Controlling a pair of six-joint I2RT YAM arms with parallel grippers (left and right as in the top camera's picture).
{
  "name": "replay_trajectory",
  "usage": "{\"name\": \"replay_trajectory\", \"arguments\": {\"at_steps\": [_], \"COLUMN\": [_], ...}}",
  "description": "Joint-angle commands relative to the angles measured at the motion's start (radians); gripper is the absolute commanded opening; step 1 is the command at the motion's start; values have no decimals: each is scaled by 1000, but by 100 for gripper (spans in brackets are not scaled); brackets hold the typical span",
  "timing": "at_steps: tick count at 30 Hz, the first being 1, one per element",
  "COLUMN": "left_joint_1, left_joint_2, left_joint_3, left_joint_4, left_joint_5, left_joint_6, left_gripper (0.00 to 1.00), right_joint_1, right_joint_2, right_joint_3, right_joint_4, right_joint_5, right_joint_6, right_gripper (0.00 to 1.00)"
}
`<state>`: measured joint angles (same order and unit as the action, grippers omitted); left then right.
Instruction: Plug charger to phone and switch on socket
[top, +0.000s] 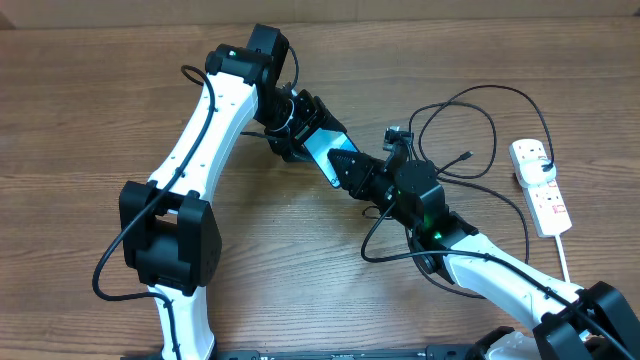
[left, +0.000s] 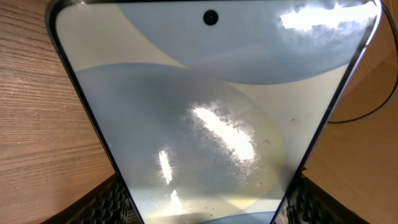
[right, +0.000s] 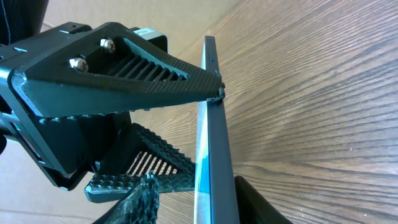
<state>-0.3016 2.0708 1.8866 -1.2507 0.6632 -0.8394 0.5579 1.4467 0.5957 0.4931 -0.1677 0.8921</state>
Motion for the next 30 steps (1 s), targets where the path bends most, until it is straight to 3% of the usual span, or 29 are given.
{"name": "replay_trajectory", "arguments": {"at_steps": [1,11,22,27,30], "left_joint_1": [-8,-21,-33,-33,-33], "left_joint_2": [2,2,2,2,2], "left_joint_3": [26,26,26,26,26], "left_joint_4": [4,4,6,6,10], "left_joint_5": [44,45,37,32,31], "left_joint_6": [-31,-54,-54,-14,14], "left_gripper": [58,57,58,75,100], "right_joint_1": [10,11,10,10,10], "right_joint_2": [5,5,5,5,5], "right_joint_3": [7,6,6,7,7], "right_joint_4": [7,7,9,9,8], "right_joint_5": [10,8,-10,-18,-20], "right_joint_6": [28,29,29,29,29], "right_gripper": [35,17,5,4,4]}}
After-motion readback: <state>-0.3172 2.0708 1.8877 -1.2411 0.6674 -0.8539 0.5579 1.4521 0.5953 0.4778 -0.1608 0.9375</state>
